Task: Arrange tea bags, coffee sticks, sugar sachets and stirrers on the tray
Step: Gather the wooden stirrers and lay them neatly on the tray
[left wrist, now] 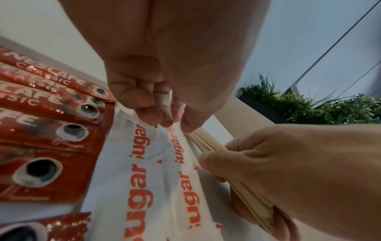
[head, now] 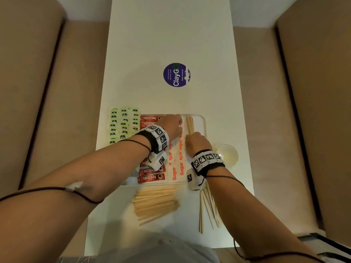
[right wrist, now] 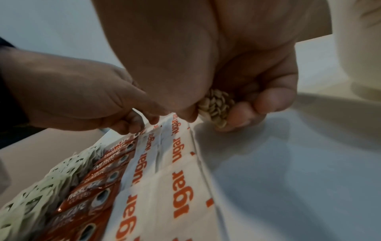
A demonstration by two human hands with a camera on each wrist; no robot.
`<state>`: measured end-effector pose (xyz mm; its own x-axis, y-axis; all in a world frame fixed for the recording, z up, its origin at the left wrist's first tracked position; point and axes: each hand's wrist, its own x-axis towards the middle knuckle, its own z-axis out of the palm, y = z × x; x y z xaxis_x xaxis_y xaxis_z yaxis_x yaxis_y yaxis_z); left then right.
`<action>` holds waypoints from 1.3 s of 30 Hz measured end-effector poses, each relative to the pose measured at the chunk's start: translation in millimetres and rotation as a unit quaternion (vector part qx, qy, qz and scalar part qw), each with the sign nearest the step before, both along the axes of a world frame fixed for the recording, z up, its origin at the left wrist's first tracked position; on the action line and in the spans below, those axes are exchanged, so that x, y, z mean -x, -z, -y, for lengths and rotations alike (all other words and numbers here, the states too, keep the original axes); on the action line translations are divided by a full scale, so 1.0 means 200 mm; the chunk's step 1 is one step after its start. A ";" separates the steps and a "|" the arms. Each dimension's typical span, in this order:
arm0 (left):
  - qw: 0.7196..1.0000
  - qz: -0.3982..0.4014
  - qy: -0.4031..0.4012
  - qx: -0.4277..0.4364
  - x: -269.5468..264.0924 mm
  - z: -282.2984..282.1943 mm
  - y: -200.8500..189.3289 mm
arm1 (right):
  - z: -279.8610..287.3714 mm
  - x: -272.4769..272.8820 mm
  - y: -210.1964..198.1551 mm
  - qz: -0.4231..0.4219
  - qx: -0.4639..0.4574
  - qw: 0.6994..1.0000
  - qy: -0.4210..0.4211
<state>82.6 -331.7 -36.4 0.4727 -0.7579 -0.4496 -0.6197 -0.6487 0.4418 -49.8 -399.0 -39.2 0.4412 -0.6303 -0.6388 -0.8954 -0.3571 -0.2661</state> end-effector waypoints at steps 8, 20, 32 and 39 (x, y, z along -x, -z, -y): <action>0.999 0.017 0.028 0.014 0.00 0.04 0.03 | 0.00 -0.01 0.00 -0.028 0.020 0.999 -0.029; 1.000 0.003 0.030 0.005 -0.02 0.03 0.02 | 0.05 0.00 -0.08 0.038 0.067 0.995 -0.065; 1.000 -0.019 0.010 0.021 0.03 0.04 0.02 | 0.01 0.01 0.02 0.207 0.030 0.977 -0.040; 0.999 -0.024 0.001 0.023 0.04 0.04 0.02 | 0.06 0.02 0.01 0.249 -0.018 0.968 0.014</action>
